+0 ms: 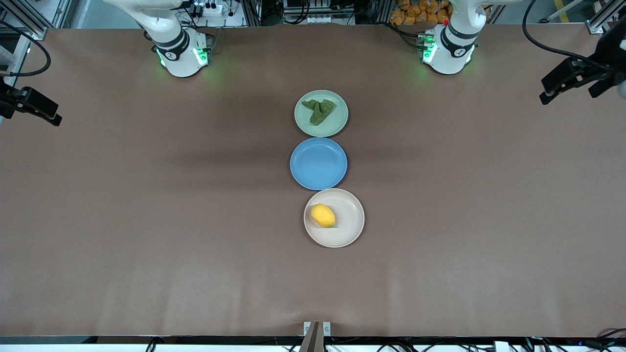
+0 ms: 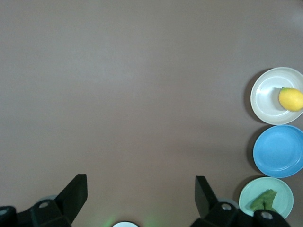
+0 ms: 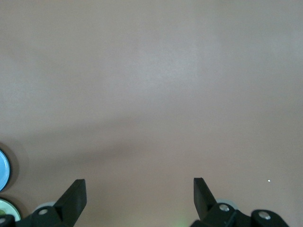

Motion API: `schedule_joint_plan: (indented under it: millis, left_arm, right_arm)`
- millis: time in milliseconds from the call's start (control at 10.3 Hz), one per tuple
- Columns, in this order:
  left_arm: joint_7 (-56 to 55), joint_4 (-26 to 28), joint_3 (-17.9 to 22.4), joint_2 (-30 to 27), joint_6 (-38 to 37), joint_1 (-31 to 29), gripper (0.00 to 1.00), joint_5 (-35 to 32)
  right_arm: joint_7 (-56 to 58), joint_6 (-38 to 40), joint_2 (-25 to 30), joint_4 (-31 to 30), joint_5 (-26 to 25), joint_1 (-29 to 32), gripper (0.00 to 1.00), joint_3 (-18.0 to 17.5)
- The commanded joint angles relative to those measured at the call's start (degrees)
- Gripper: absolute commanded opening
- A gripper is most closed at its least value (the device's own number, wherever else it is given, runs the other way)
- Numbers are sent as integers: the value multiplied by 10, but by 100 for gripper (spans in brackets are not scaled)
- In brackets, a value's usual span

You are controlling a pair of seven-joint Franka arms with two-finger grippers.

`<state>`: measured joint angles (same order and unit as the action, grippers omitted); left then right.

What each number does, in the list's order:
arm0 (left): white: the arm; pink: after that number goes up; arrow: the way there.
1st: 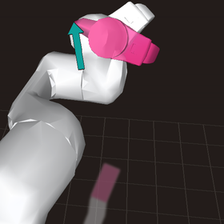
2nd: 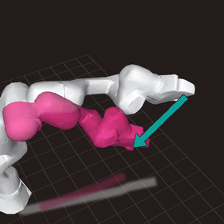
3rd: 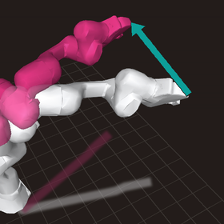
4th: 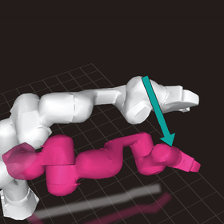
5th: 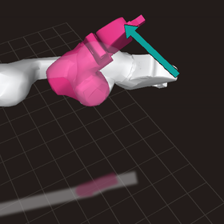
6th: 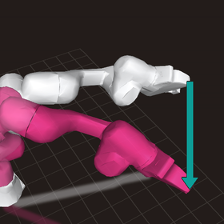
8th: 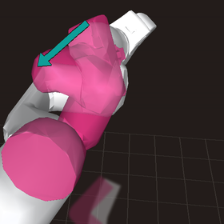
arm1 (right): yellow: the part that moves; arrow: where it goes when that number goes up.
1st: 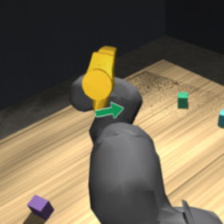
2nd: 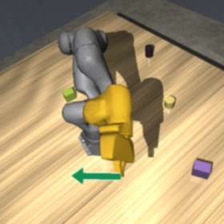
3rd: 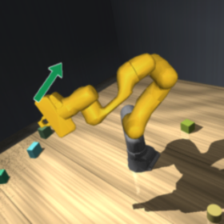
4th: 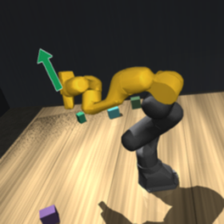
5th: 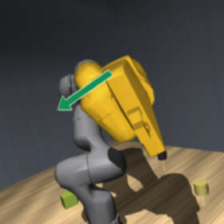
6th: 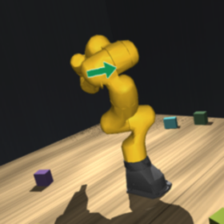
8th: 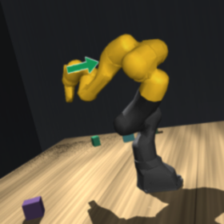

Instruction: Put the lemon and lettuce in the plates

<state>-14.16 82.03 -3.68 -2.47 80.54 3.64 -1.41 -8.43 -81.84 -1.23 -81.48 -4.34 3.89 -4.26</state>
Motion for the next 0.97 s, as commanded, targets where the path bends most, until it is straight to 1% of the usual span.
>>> schedule_joint_plan:
  millis: [0, 97, 389, 874]
  left_arm:
    - [44, 23, 3, -29, 1, -13, 100, -3]
    - [55, 23, 3, -26, 2, -21, 100, -1]
    - [56, 17, 3, -10, 2, -21, 100, -3]
    - [52, 17, 1, 19, 16, -24, 100, -4]
  right_arm:
    - [7, -18, 7, -17, 4, 6, 100, 0]
    - [7, -30, 7, -22, 4, 6, 100, 2]
    - [7, -63, 3, -32, 4, 7, 100, 3]
    - [7, -64, -4, -33, 3, 6, 100, 3]
